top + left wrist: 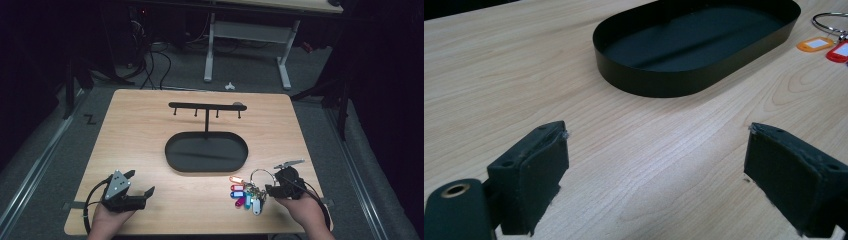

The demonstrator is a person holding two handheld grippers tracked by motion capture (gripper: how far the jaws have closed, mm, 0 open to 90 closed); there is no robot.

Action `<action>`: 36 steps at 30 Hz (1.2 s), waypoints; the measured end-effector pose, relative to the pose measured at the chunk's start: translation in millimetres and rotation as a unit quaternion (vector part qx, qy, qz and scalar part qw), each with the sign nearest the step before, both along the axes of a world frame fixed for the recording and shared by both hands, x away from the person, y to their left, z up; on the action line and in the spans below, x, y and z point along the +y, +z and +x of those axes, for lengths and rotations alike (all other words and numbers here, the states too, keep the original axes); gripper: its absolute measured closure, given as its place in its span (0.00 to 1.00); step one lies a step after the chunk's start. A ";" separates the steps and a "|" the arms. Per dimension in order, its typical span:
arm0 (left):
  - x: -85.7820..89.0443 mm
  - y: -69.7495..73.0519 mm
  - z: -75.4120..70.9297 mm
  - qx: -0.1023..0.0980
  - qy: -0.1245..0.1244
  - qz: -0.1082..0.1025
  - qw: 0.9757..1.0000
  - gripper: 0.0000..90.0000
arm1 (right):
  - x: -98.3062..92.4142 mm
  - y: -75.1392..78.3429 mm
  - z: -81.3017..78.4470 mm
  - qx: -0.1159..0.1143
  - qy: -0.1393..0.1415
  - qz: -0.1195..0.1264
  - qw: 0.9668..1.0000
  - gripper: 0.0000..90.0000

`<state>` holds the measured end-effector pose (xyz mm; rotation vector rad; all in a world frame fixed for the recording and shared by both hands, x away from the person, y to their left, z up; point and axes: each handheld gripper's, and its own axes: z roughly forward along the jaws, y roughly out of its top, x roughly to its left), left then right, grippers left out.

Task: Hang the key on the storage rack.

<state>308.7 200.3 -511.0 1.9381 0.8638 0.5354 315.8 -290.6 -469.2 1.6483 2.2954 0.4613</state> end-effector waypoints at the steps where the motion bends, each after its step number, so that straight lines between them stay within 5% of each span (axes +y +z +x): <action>1: -0.6 0.0 -0.5 0.002 -0.003 0.002 1.000 0.13 | -0.5 -0.8 1.4 0.007 0.003 -0.002 1.000 0.48; 5: -2.0 2.2 -3.4 -0.004 -0.009 0.002 1.000 0.14 | -5.0 -1.3 7.3 0.029 -0.013 -0.007 0.999 0.46; 9: -5.1 1.4 -0.1 0.000 -0.014 0.004 1.000 0.15 | -10.0 3.8 10.1 0.026 -0.033 0.000 0.999 0.45; 18: -17.7 1.5 1.8 0.000 -0.040 0.009 0.999 0.16 | -8.1 -6.4 21.3 0.059 -0.029 -0.021 0.998 0.52; 29: -24.9 -0.7 6.1 0.000 -0.056 0.017 0.998 0.17 | 0.1 -16.5 40.6 0.127 -0.048 -0.017 0.991 0.66; 36: -23.8 -1.1 3.1 -0.002 -0.056 0.025 0.998 0.17 | -2.2 -18.5 40.6 0.138 -0.070 -0.013 0.988 0.66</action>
